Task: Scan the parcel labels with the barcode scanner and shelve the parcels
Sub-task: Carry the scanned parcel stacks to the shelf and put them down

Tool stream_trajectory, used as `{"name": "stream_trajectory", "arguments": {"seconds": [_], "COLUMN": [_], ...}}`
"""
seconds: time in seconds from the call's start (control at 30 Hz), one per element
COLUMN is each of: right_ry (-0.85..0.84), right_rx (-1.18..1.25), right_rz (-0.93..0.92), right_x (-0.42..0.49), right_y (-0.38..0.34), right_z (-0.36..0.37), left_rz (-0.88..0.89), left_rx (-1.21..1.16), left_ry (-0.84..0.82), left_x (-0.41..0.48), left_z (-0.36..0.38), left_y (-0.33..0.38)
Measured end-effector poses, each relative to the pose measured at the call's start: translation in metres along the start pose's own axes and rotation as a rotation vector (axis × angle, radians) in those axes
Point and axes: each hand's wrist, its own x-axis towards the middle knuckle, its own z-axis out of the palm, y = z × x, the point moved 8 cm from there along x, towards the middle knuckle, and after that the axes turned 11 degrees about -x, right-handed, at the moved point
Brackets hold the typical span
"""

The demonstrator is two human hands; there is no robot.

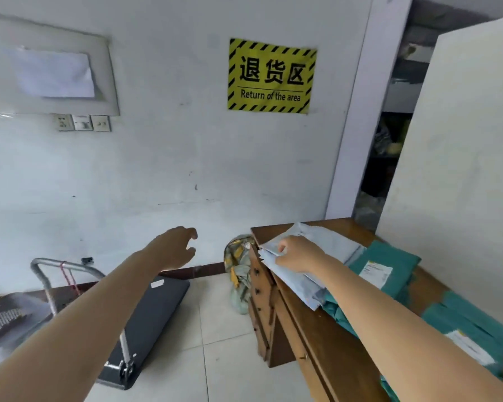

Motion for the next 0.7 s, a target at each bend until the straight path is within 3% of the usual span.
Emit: {"name": "stream_trajectory", "arguments": {"seconds": [0.43,0.57,0.7], "right_ry": [0.052,0.092,0.123], "right_rx": [0.289,0.512,0.709], "right_rz": [0.654,0.913,1.055], "right_x": [0.120,0.139,0.152], "right_y": [0.186,0.219,0.234], "right_z": [0.062,0.090,0.124], "left_rz": [0.171,0.170,0.109], "left_rx": [-0.370,-0.438,-0.503], "left_ry": [-0.299,-0.454,-0.581], "left_x": [0.297,0.365,0.406], "left_z": [0.147,0.202,0.257], "left_y": [0.050,0.073,0.082]}}
